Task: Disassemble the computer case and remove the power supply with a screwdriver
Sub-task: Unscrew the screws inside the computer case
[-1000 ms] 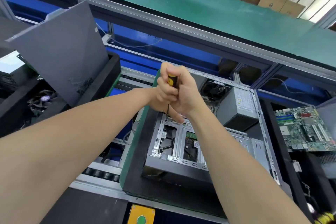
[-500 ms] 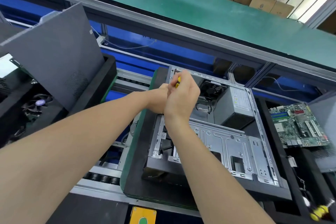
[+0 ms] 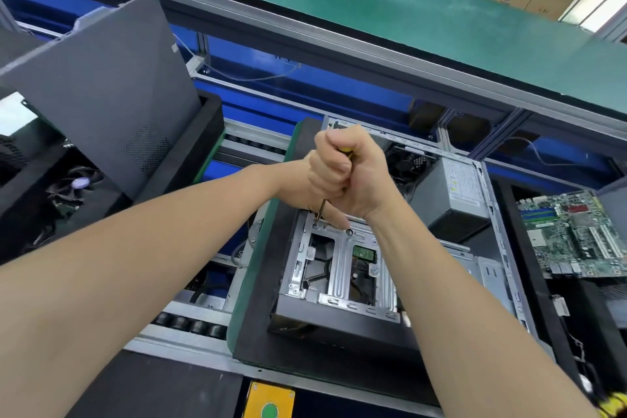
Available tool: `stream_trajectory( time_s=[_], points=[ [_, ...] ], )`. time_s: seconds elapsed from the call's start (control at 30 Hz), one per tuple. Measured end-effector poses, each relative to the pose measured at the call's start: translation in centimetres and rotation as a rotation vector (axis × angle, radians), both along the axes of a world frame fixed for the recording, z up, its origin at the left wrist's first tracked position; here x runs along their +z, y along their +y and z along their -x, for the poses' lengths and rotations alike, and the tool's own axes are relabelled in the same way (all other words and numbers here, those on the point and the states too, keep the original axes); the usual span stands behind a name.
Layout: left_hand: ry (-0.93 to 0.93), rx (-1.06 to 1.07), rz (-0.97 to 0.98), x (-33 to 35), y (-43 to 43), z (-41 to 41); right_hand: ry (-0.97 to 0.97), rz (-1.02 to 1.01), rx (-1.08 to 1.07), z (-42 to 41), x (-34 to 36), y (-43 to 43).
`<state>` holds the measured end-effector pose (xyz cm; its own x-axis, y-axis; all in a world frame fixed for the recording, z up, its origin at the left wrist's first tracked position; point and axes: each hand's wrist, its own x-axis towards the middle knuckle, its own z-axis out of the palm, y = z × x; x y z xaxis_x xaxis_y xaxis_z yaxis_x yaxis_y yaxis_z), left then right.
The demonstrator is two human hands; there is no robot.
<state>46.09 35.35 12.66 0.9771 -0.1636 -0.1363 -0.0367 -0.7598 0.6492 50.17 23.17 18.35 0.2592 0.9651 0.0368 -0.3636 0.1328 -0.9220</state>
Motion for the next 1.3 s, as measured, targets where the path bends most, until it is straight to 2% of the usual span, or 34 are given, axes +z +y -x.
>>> stream_trajectory(
  time_s=[0.17, 0.3, 0.37, 0.43, 0.53, 0.6, 0.67, 0.73, 0.83, 0.93, 1.17, 1.3],
  points=[
    [-0.042, 0.019, 0.004, 1.2, -0.9, 0.3, 0.112, -0.042, 0.16, -0.9, 0.1, 0.1],
    [-0.024, 0.009, 0.053, 1.5, -1.0, 0.4, 0.091, -0.061, 0.123, -0.5, 0.3, -0.1],
    [-0.015, 0.002, 0.063, 1.7, -1.0, 0.6, 0.038, -0.047, -0.01, 0.2, 0.2, -0.3],
    [-0.005, -0.01, 0.021, 1.8, -0.9, 0.7, -0.025, 0.004, -0.239, 1.0, 0.1, -0.7],
    [-0.048, -0.057, -0.165, 1.1, -0.6, 0.3, -0.096, 0.059, -0.582, 2.3, 0.0, -1.5],
    [-0.064, -0.06, -0.215, 0.6, -0.6, -0.1, -0.127, 0.079, -0.794, 3.2, 0.1, -1.4],
    [-0.073, -0.022, -0.211, 0.5, -0.5, -0.4, -0.168, 0.1, -0.93, 4.1, 0.1, -0.9],
    [-0.111, 0.004, -0.196, 0.5, -0.5, -0.3, -0.177, 0.086, -0.973, 4.8, 0.0, -0.2],
    [-0.153, 0.008, -0.167, 0.2, -0.2, -0.2, -0.13, 0.044, -0.945, 4.8, -0.3, 0.0],
    [-0.135, 0.024, -0.093, -0.2, -0.2, -0.4, -0.118, 0.033, -0.816, 3.8, -0.3, -0.1],
    [-0.06, 0.017, 0.087, 0.8, -0.6, 0.5, -0.075, 0.037, -0.348, 1.8, -0.1, 0.2],
    [-0.073, 0.025, 0.1, 0.6, -0.7, 0.4, 0.009, -0.023, -0.096, 0.7, 0.0, -0.5]
  ],
)
